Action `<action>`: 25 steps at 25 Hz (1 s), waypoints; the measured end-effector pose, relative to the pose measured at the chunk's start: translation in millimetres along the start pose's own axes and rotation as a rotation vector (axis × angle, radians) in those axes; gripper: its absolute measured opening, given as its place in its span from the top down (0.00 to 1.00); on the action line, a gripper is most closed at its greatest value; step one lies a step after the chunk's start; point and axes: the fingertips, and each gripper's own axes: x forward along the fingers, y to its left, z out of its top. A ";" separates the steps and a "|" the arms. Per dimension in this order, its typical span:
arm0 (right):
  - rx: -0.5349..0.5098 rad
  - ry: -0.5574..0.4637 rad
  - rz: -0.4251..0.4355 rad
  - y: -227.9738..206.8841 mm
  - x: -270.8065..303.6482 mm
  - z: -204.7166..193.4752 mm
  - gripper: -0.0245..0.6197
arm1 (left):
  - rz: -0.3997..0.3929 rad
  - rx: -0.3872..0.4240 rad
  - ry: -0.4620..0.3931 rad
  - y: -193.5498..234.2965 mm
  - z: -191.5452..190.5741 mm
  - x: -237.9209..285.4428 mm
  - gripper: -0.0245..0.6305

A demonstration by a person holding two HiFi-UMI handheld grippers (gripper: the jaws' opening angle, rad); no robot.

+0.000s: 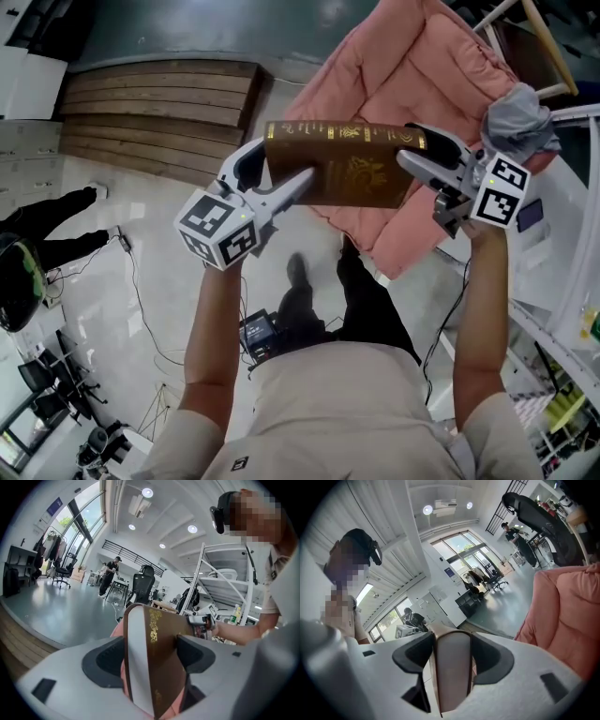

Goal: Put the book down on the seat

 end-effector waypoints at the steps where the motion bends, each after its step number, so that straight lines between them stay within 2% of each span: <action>1: 0.009 0.008 -0.005 2.1 -0.1 1.2 0.58 | -0.001 -0.012 0.008 -0.9 0.9 -1.6 0.46; 4: 0.037 0.031 -0.015 0.1 1.4 -3.9 0.58 | -0.001 -0.046 0.033 0.7 -6.3 -1.6 0.46; 16: 0.131 0.085 -0.020 -58.2 10.6 -54.7 0.58 | 0.026 -0.142 0.116 27.1 -70.4 32.1 0.46; 21: 0.176 0.113 -0.023 -100.5 42.9 -90.6 0.58 | 0.044 -0.182 0.151 70.0 -113.0 46.1 0.46; 25: 0.204 0.141 -0.033 -121.6 54.1 -116.4 0.58 | 0.055 -0.213 0.182 85.9 -143.3 53.5 0.46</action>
